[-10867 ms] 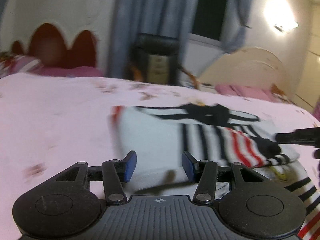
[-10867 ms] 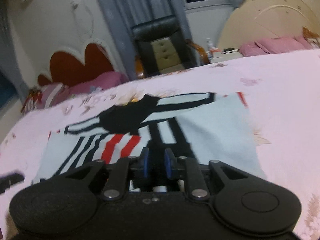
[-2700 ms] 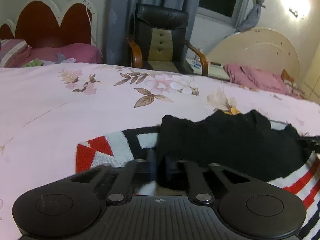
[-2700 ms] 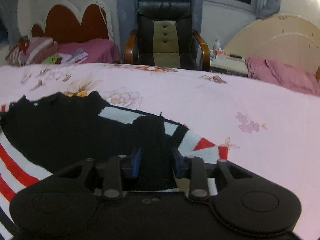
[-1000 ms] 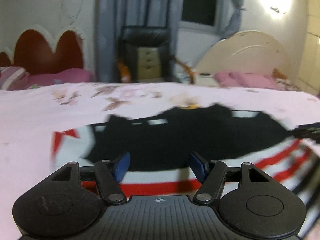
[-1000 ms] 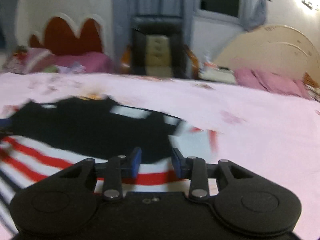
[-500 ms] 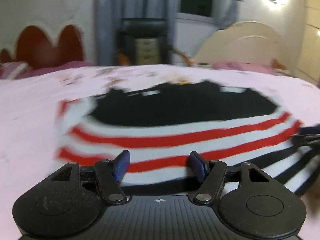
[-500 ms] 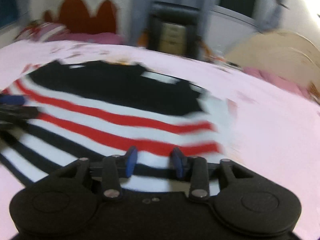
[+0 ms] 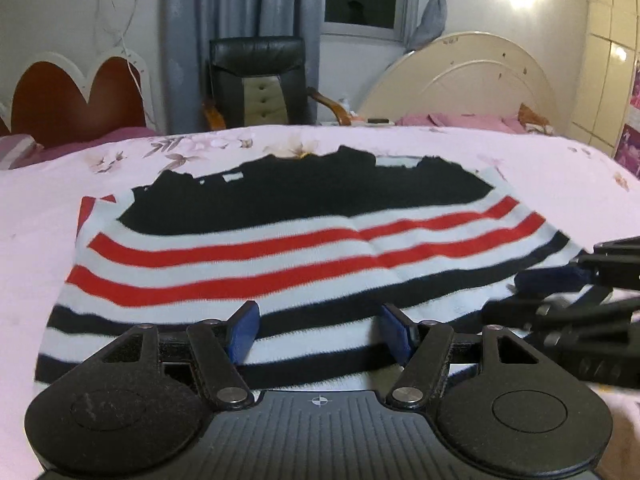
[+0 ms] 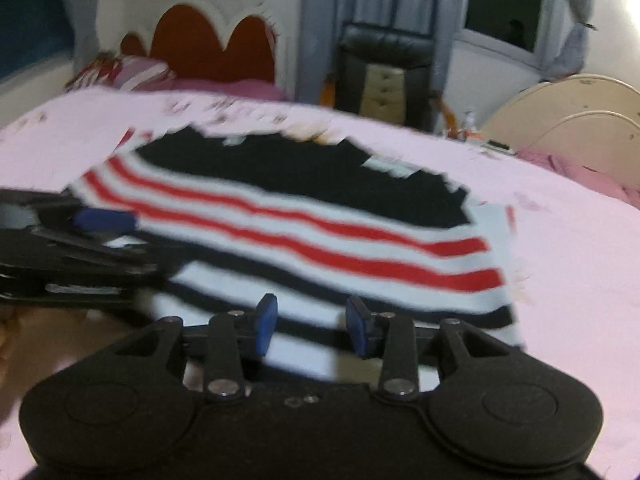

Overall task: Fold small clothes
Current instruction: 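Press the folded sweater flat with both grippers and withdraw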

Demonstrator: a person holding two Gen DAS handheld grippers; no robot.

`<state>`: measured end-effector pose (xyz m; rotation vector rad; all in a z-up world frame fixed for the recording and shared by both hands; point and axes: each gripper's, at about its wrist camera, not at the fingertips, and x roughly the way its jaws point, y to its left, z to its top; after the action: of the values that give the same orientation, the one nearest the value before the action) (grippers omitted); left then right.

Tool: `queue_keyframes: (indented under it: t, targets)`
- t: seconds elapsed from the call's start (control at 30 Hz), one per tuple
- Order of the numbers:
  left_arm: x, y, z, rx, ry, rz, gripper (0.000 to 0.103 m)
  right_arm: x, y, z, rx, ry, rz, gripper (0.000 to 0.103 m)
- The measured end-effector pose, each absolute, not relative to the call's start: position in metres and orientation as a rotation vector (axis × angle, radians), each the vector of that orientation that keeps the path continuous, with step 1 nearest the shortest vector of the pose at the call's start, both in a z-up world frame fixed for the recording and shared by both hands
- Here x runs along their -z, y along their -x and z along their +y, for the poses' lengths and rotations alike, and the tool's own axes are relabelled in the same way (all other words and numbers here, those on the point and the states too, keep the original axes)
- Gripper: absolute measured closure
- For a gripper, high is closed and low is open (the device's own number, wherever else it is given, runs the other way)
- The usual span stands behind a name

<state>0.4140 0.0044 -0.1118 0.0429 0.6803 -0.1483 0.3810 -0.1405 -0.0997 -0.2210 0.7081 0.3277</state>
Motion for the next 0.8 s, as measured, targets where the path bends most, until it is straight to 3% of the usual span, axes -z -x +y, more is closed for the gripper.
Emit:
queue_keyframes:
  t: [0.4, 0.8]
  targets:
    - [0.121, -0.389, 0.077, 0.042, -0.061, 0.698, 0.038, 0.106, -0.383, -0.236, -0.166, 0.212, 0.799, 0.069]
    - [0.126, -0.384, 0.097, -0.011, -0.048, 0.713, 0.038, 0.098, -0.372, -0.228, -0.153, 0.245, 0.765, 0.072]
